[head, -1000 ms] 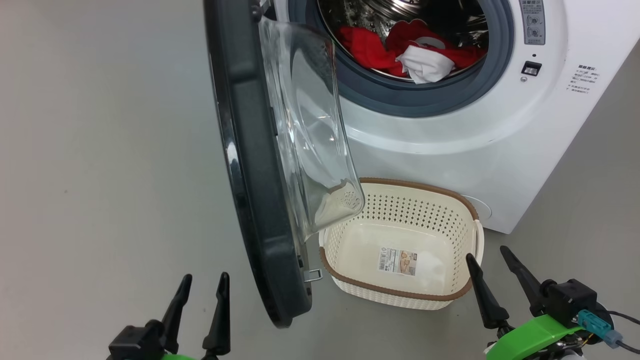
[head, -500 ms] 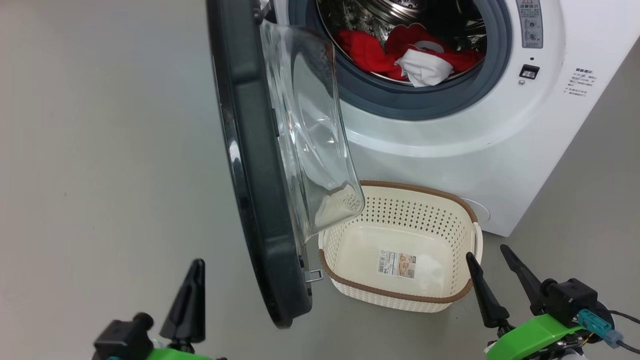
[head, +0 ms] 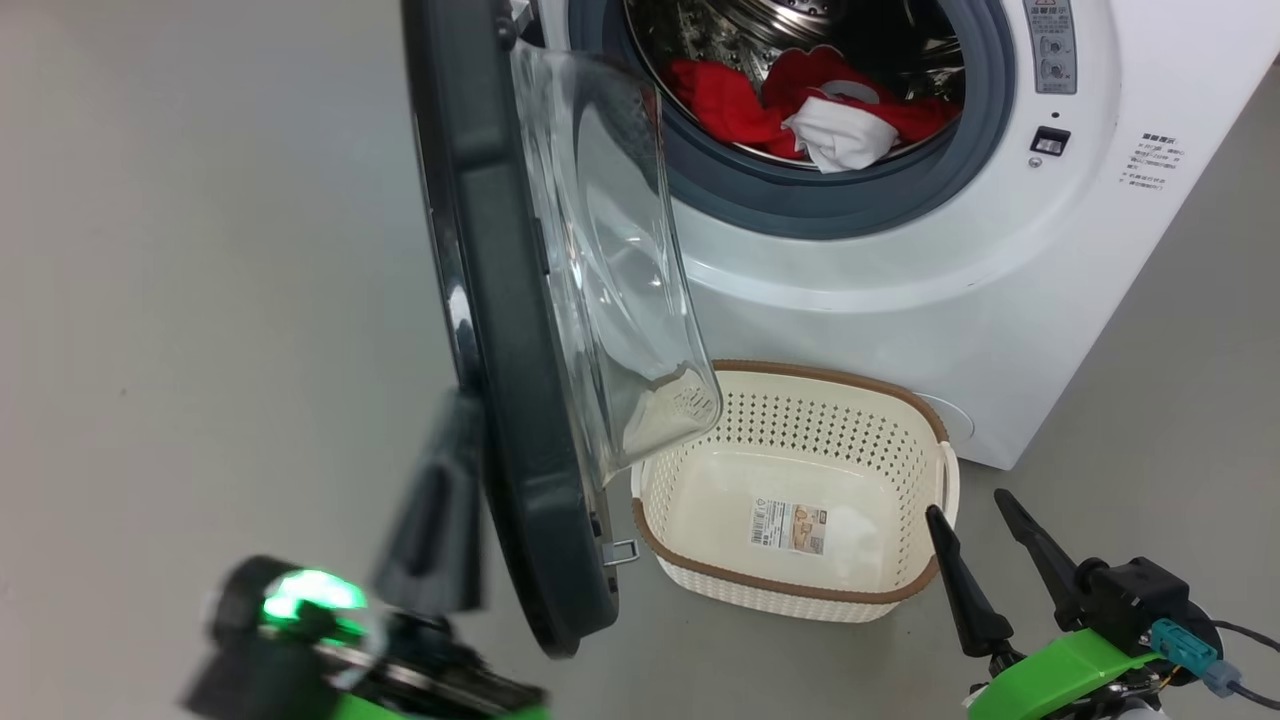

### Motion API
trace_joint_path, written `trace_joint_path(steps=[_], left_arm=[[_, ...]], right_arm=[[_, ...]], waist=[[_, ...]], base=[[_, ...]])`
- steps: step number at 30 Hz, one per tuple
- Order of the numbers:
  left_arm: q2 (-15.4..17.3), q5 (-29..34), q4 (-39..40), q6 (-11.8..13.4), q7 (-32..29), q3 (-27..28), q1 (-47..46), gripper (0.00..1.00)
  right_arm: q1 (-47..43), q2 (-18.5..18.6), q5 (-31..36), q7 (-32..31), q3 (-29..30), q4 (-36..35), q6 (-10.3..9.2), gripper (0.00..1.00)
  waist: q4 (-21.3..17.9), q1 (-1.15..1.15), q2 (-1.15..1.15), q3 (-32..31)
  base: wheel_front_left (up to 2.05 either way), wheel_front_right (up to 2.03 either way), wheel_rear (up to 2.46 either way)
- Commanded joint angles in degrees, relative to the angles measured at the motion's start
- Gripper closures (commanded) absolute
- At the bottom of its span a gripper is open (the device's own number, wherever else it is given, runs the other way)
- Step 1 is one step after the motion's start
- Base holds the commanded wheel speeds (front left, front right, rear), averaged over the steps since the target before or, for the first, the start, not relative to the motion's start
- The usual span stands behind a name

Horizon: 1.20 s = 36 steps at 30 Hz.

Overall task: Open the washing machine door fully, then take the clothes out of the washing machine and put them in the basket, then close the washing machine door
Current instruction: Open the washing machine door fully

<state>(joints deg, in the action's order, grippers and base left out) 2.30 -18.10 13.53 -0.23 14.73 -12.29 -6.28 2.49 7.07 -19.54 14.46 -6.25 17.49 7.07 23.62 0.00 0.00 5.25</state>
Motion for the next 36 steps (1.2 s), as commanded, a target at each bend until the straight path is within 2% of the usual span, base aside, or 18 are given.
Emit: trace_joint_path(steps=[1,5,9,13,20,27,36], left_arm=[[0.57,1.40,1.56,-0.75,0.27,-0.07,-1.68,1.00],[0.57,1.55,-0.30,-2.09,0.27,-7.60,-0.93,1.00],[0.57,-1.42,-8.89,-2.56,0.27,-13.11,-0.05,1.00],[0.57,-3.93,-14.48,-1.84,0.27,-14.63,-0.73,1.00],[0.57,-7.12,-20.15,0.28,0.27,-13.56,-1.76,1.00],[0.57,-8.64,-20.09,1.12,0.27,-10.76,-2.16,1.00],[0.57,-7.49,-20.72,1.83,0.27,-3.46,-0.80,1.00]], right_arm=[[0.30,0.26,0.70,0.53,-1.42,-1.53,0.42,0.00],[0.61,0.32,0.55,0.53,-1.70,-1.55,0.42,0.00],[0.93,0.21,0.50,0.53,-1.94,-1.57,0.42,0.00],[1.18,0.16,0.47,0.53,-1.95,-1.62,0.42,0.00],[1.46,0.21,0.31,0.53,-1.91,-1.59,0.42,0.00],[1.49,0.24,0.10,0.53,-1.87,-1.53,0.42,0.00],[1.52,0.28,-0.19,0.53,-2.04,-1.51,0.42,0.00]], waist=[[-0.13,0.00,0.00,0.10],[-0.35,0.00,0.00,0.48],[-0.59,0.00,0.00,0.92],[-0.67,0.00,0.00,1.33],[-0.71,0.00,0.00,1.63],[-0.43,0.00,0.00,1.76],[-0.24,0.00,0.00,1.77]], base=[[0.00,0.00,0.00],[0.00,0.00,0.00],[0.00,0.00,0.00],[0.00,0.00,0.00],[0.00,0.00,0.00],[0.00,0.00,0.00],[0.00,0.00,0.00]])
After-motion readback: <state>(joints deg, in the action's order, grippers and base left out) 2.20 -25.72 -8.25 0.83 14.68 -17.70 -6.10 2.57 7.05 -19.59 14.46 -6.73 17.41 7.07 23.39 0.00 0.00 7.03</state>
